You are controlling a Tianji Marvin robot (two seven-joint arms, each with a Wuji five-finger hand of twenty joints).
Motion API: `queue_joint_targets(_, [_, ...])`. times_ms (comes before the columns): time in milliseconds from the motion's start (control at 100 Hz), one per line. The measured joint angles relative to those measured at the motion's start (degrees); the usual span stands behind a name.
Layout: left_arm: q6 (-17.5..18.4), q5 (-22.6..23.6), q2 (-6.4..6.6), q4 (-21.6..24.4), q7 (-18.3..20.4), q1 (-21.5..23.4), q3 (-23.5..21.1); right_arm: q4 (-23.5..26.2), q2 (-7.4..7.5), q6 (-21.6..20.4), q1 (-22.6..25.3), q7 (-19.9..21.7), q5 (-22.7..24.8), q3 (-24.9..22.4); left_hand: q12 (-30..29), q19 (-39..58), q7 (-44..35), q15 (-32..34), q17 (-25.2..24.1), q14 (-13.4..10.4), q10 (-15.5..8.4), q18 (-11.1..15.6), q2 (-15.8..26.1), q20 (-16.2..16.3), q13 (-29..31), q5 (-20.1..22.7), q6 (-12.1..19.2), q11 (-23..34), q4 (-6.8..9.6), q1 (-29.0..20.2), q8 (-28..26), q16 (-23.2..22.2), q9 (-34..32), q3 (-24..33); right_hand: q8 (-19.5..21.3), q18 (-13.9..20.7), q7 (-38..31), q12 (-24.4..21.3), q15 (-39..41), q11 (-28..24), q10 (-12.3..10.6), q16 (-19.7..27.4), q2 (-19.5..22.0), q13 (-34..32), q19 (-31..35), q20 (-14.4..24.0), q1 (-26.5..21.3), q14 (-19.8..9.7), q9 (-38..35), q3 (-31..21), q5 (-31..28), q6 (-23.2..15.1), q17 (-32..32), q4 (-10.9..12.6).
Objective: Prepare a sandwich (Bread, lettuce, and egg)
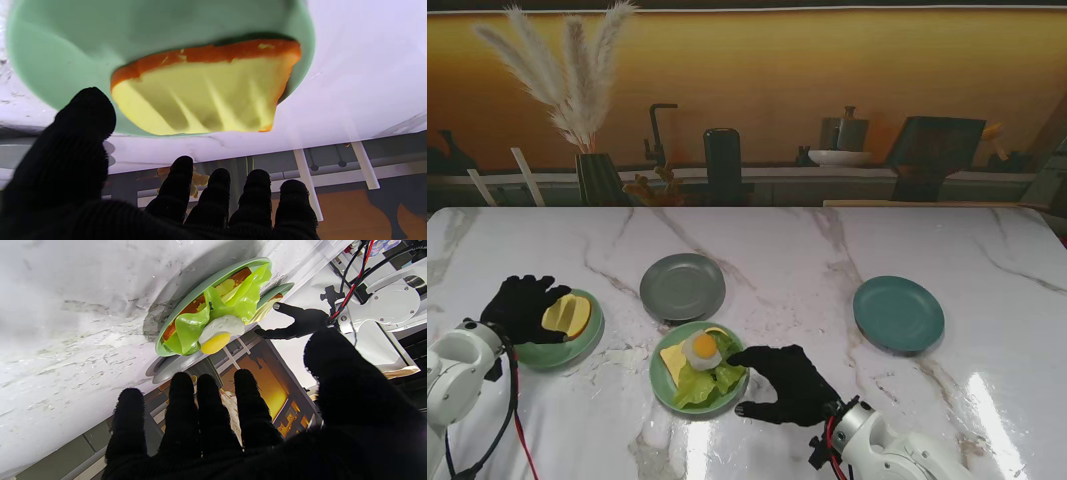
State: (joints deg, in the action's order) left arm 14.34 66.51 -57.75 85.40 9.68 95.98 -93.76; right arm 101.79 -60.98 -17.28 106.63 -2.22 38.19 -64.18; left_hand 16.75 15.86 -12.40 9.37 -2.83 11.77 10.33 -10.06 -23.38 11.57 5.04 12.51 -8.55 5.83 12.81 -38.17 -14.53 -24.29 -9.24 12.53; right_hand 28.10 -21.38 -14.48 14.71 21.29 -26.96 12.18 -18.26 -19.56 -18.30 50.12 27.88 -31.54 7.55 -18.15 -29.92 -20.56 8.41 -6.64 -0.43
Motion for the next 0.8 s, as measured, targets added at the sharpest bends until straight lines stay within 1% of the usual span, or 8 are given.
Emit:
queue_joint_targets(130, [-0.42, 0.44, 0.33, -1.76, 0.31, -0.93, 0.58, 0.03, 0.01, 0.02, 0.0, 0.15, 0.0, 0.02, -0.02, -0.2, 0.18, -0.28, 0.11, -0.03, -0.01, 0.06, -0.76, -0.02, -0.59, -0.67, 0.01, -0.49, 0.0, 0.0, 0.71, 0.1, 0.64, 0.02, 0.0, 0.0, 0.0, 0.0, 0.0, 0.0, 0.0, 0.0, 0.0, -0.01, 0.0, 0.0, 0.0, 0.0, 0.0, 0.0, 0.0, 0.0, 0.0, 0.0])
queue_joint_targets(190, [-0.59, 1.15, 0.48, -2.71, -0.29, -1.44, 1.13, 0.04, 0.02, 0.04, 0.0, 0.2, -0.03, 0.05, -0.02, -0.2, 1.0, -0.29, 0.11, -0.03, -0.01, 0.1, -1.19, -0.02, -0.59, -1.39, 0.01, -0.62, 0.0, 0.0, 0.81, 0.1, 0.64, 0.6, 0.0, 0.0, 0.0, 0.0, 0.0, 0.0, 0.0, 0.0, 0.0, -0.01, -0.01, 0.0, 0.0, 0.0, 0.0, 0.0, 0.0, 0.0, 0.0, 0.0])
queue_joint_targets(200, [-0.62, 1.24, 0.49, -2.85, -0.4, -1.51, 1.2, 0.05, 0.02, 0.04, 0.0, 0.21, -0.04, 0.05, -0.02, -0.2, -0.31, -0.29, 0.11, -0.03, -0.01, 0.1, -1.19, -0.02, -0.59, -1.35, 0.02, -0.85, 0.0, 0.0, 0.67, 0.1, 0.64, 0.6, 0.0, 0.0, 0.0, 0.0, 0.0, 0.0, 0.0, 0.0, 0.0, 0.0, 0.0, 0.0, 0.0, 0.0, 0.0, 0.0, 0.0, 0.0, 0.0, 0.0])
queue_joint_targets(330, [-1.36, 2.2, 0.68, -4.82, -2.25, -2.57, 2.58, 0.1, 0.04, 0.1, 0.0, 0.51, -0.29, 0.06, -0.02, -0.07, -0.93, -0.29, 0.12, -0.03, -0.01, 0.13, -1.51, -0.02, -0.58, -1.32, 0.02, -0.88, -0.01, 0.0, 0.42, 0.1, 0.64, 1.72, 0.0, 0.0, 0.0, 0.0, 0.0, 0.0, 0.0, 0.0, 0.0, -0.01, -0.01, 0.0, 0.0, 0.0, 0.0, 0.0, 0.0, 0.0, 0.0, 0.0])
queue_joint_targets(500, [-1.67, 3.39, 0.88, -6.5, -2.65, -3.88, 3.94, 0.13, 0.05, 0.18, 0.0, 0.71, -0.52, 0.06, -0.02, 0.03, -0.5, -0.29, 0.12, -0.03, -0.01, 0.15, -2.59, -0.02, -0.58, -1.93, 0.02, -1.03, -0.17, 0.82, 0.48, 0.1, 1.32, 2.35, 0.0, 0.0, 0.0, 0.0, 0.0, 0.0, 0.0, 0.0, 0.0, -0.01, -0.02, 0.0, 0.0, 0.0, 0.0, 0.0, -0.04, 0.0, 0.0, 0.0])
queue_joint_targets(550, [-1.67, 4.14, 0.96, -6.91, -3.21, -4.14, 4.29, 0.13, 0.06, 0.28, -0.01, 0.79, -0.64, 0.07, -0.02, 0.03, -0.84, -0.29, 0.12, -0.03, -0.01, 0.3, -2.74, -0.02, -0.58, -1.9, 0.02, -1.12, -0.41, 0.9, 0.28, 0.1, 1.34, 2.92, 0.0, 0.0, -0.57, 0.0, 0.0, 0.0, 0.0, 0.0, 0.0, -0.01, -0.06, 0.0, 0.0, 0.0, 0.0, 0.0, -1.17, 0.0, 0.0, 0.0])
queue_joint_targets(650, [-1.66, 4.89, 1.09, -7.47, -4.4, -4.52, 4.79, 0.13, 0.06, 0.44, -0.03, 0.95, -0.87, 0.11, 1.43, 0.71, -0.12, -0.29, 0.12, -0.04, -0.01, 0.68, -2.93, -0.02, -0.59, -1.9, 0.02, -1.66, -0.55, 0.92, -0.28, 0.0, 1.38, 5.3, 0.0, 0.0, -0.57, 0.0, 0.0, 0.0, 0.0, 0.0, 0.0, -0.01, -0.51, 0.0, 0.0, 0.0, 0.0, 0.0, -1.18, 0.0, 0.0, 0.0])
queue_joint_targets(800, [-1.64, 5.57, 1.29, -8.18, -5.04, -5.2, 5.47, 0.13, 0.07, 0.66, -0.03, 1.12, -1.13, 0.13, 2.59, 5.38, -1.4, 0.77, 0.12, -0.04, -0.01, 0.71, -4.06, 2.56, -0.58, -1.9, -0.15, -1.19, -0.57, 0.99, -2.86, -1.42, 1.38, 9.8, 0.0, 0.0, -0.57, 0.0, -0.01, 0.0, 0.0, 0.0, 0.0, -0.01, -0.58, 0.0, 0.0, 0.0, 0.0, 0.0, -1.18, 0.0, 0.0, 0.0])
